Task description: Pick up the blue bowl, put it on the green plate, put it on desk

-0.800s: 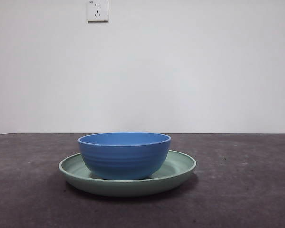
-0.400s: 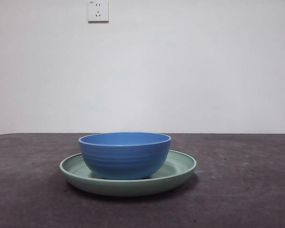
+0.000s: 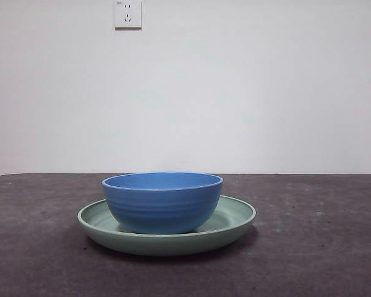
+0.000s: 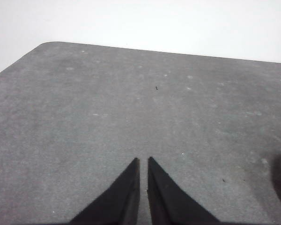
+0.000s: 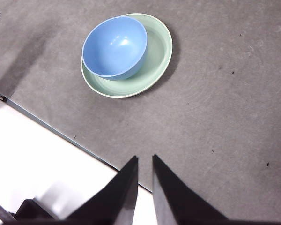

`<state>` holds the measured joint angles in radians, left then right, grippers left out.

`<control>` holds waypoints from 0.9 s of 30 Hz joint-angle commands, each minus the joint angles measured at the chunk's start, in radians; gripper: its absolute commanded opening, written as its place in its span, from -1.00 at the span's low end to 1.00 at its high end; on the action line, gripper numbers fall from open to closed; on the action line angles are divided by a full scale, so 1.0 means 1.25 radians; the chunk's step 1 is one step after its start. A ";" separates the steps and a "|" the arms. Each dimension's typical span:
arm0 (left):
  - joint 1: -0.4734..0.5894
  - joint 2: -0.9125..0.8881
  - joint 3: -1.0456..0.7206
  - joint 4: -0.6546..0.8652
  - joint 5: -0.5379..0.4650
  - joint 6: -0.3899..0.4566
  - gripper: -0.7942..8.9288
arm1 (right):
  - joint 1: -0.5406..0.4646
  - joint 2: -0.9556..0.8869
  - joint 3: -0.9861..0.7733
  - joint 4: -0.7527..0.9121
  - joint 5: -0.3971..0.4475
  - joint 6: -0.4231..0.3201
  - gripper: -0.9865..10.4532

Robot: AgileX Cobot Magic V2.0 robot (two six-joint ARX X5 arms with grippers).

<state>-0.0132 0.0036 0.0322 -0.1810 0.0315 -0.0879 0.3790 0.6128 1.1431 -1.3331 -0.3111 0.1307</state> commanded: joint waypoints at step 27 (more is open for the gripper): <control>0.002 0.000 -0.016 -0.005 0.000 0.010 -0.78 | -0.287 -0.379 -0.858 1.079 0.050 -0.069 -0.75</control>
<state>-0.0132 0.0036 0.0322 -0.1810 0.0315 -0.0879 0.0216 0.1410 0.0757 0.0021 -0.2558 0.0307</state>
